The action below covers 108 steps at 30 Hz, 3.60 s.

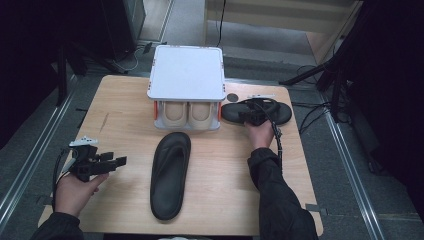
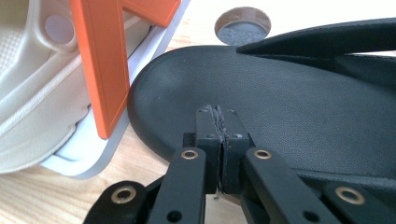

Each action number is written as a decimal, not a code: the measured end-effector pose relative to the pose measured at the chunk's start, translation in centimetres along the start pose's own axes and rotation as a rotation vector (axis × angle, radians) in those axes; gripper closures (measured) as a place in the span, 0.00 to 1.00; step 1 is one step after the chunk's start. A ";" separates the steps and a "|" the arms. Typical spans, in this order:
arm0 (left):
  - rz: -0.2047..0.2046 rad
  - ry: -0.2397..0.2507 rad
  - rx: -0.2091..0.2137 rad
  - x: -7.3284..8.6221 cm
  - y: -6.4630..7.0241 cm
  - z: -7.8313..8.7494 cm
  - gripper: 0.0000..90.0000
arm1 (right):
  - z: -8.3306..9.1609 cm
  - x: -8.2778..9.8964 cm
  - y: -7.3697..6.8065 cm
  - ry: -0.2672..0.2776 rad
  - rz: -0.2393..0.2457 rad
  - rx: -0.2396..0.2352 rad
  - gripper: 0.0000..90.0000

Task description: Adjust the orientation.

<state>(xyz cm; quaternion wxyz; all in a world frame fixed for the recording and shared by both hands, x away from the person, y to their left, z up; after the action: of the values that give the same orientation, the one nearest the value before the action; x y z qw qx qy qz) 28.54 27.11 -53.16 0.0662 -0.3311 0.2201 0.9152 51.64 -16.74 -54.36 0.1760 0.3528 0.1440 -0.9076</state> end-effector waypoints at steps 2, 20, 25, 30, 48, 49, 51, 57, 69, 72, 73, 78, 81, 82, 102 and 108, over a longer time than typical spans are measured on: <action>-0.003 0.000 0.003 -0.1 0.1 -0.1 0.41 | 0.1 0.1 0.1 -0.003 0.006 -0.003 0.99; -0.050 -0.022 0.047 -1.8 1.0 -2.0 0.41 | 2.3 2.1 0.9 -0.017 -0.002 -0.002 1.00; -0.063 -0.022 0.058 -2.3 1.3 -2.5 0.41 | 3.0 2.8 1.4 -0.016 -0.002 -0.002 1.00; -0.076 -0.023 0.064 -2.8 1.6 -3.0 0.42 | 3.7 3.3 1.9 -0.020 -0.004 -0.001 1.00; -0.106 -0.041 0.088 -3.8 2.6 -4.3 0.42 | 5.8 4.7 3.8 -0.011 -0.046 0.011 0.99; -0.108 -0.044 0.088 -3.8 2.6 -4.3 0.42 | 6.1 4.6 3.8 -0.004 -0.051 0.010 0.99; -0.109 -0.042 0.082 -3.8 2.6 -4.3 0.42 | 6.4 4.3 3.8 0.017 -0.054 0.009 0.98; -0.106 -0.041 0.080 -3.8 2.5 -4.4 0.42 | 7.3 3.9 4.2 0.050 -0.069 0.024 0.92; -0.098 -0.043 0.073 -3.4 2.4 -4.1 0.42 | 7.4 3.9 5.8 0.071 -0.131 0.059 0.77; -0.098 -0.044 0.071 -3.2 2.3 -4.0 0.42 | 7.1 3.8 6.0 0.077 -0.140 0.072 0.72; -0.095 -0.048 0.070 -3.1 2.3 -3.9 0.42 | 7.0 3.8 6.1 0.075 -0.141 0.075 0.70; -0.091 -0.042 0.062 -2.7 2.0 -3.5 0.42 | 6.4 3.4 6.6 0.077 -0.159 0.091 0.63; -0.087 -0.038 0.057 -2.4 1.9 -3.3 0.42 | 6.0 3.2 6.8 0.074 -0.164 0.096 0.62; -0.085 -0.044 0.057 -2.3 1.9 -3.1 0.42 | 5.7 3.1 6.9 0.073 -0.166 0.101 0.62; -0.060 -0.031 0.027 -1.2 1.2 -2.0 0.41 | 4.0 2.5 7.7 0.058 -0.203 0.145 0.70; -0.060 -0.039 0.033 -1.2 1.2 -2.0 0.41 | 4.0 2.4 7.5 0.065 -0.224 0.130 0.80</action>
<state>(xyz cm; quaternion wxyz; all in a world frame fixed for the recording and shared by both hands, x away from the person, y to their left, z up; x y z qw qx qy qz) 30.28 25.14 -53.38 0.1035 -0.3185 0.2236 0.9153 50.80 -25.58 -54.17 0.0459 0.3743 0.1291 -0.9171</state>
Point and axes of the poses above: each handheld gripper's, and its own axes: z roughly backward along the jaws, x roughly out of its underside, y roughly to its right, the point moved 5 cm from there along -z, roughly forward along the jaws, and after that the axes turned 3 degrees about z, right-handed, at the moved point
